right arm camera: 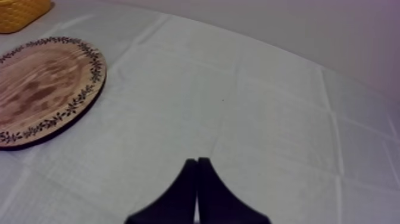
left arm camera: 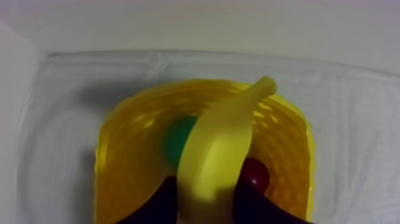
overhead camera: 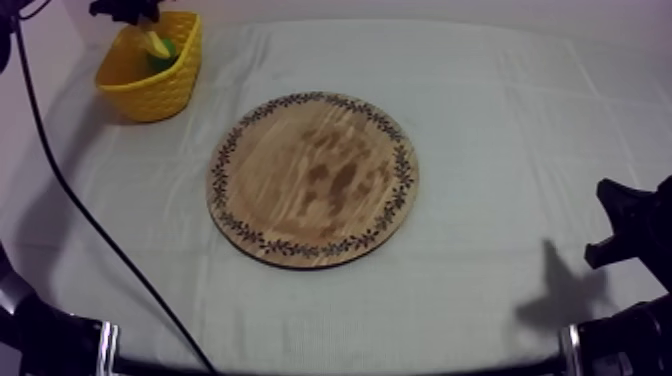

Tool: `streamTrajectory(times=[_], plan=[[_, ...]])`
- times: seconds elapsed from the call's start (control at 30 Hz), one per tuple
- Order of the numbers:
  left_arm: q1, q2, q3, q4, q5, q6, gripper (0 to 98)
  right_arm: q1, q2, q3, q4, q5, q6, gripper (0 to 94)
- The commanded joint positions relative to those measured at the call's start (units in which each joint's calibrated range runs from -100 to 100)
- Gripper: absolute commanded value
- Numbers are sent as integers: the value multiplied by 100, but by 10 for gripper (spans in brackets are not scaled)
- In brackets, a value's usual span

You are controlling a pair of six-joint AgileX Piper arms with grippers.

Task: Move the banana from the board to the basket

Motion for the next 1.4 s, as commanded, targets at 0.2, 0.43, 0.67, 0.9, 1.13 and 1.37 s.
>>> streamTrajectory(times=[0.2,0.43,0.67,0.9,1.13,1.37], plan=[[-54,-111,23,75,279,4,713,0,0,-3,0,1,-1,3],[-95,-257,95,100,297,-8,720,0,0,-3,0,1,-1,3],[-121,-631,108,134,361,86,569,0,0,-3,0,1,-1,3],[-146,-1392,180,280,470,-23,353,0,0,-3,0,1,-1,3],[-148,-2485,686,405,488,-230,180,0,0,-3,0,1,-1,3],[-176,-3774,1411,472,479,-247,85,0,0,-3,0,1,-1,3]])
